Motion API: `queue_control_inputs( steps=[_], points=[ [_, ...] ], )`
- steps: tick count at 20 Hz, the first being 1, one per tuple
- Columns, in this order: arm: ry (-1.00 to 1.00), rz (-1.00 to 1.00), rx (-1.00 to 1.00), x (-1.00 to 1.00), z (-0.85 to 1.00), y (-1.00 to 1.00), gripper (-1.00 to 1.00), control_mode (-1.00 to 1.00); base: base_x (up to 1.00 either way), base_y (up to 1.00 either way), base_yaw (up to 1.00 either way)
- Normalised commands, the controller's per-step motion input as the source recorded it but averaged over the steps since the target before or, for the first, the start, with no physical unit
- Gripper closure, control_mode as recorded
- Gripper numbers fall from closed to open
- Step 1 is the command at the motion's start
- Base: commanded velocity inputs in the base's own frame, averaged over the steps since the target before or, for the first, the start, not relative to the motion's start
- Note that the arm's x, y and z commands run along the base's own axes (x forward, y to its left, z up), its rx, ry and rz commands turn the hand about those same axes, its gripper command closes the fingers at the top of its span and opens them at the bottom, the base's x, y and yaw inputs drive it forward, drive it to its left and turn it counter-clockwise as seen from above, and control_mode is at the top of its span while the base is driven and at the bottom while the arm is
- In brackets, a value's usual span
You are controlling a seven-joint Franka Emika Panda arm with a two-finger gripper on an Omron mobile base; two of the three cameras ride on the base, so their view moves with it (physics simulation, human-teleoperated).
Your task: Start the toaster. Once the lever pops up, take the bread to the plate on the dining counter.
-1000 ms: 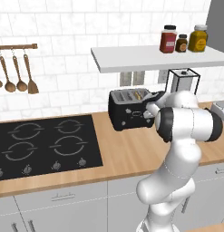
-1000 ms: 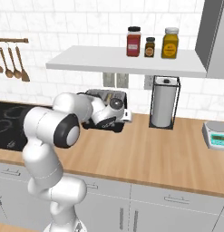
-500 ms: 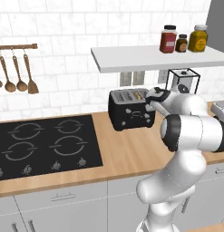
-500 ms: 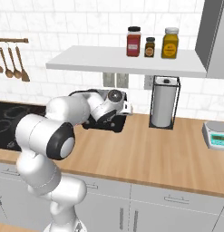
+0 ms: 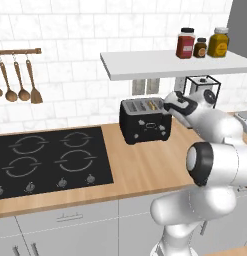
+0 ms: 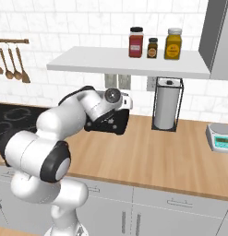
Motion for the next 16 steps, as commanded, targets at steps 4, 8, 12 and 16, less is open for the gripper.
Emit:
queue_control_inputs(
  steps=[4, 8, 12, 16],
  points=[
    [-0.21, -0.02, 0.00, -0.11, 0.29, 0.38, -1.00, -1.00, 0.00, 0.00, 0.00],
    [-0.06, -0.04, 0.00, 0.08, 0.08, 0.32, -1.00, -1.00, 0.00, 0.00, 0.00],
    [0.00, -0.04, 0.00, 0.29, 0.13, 0.16, -1.00, -1.00, 0.00, 0.00, 0.00],
    [0.00, -0.02, 0.00, 0.36, 0.20, 0.00, -1.00, -1.00, 0.00, 0.00, 0.00]
  ],
)
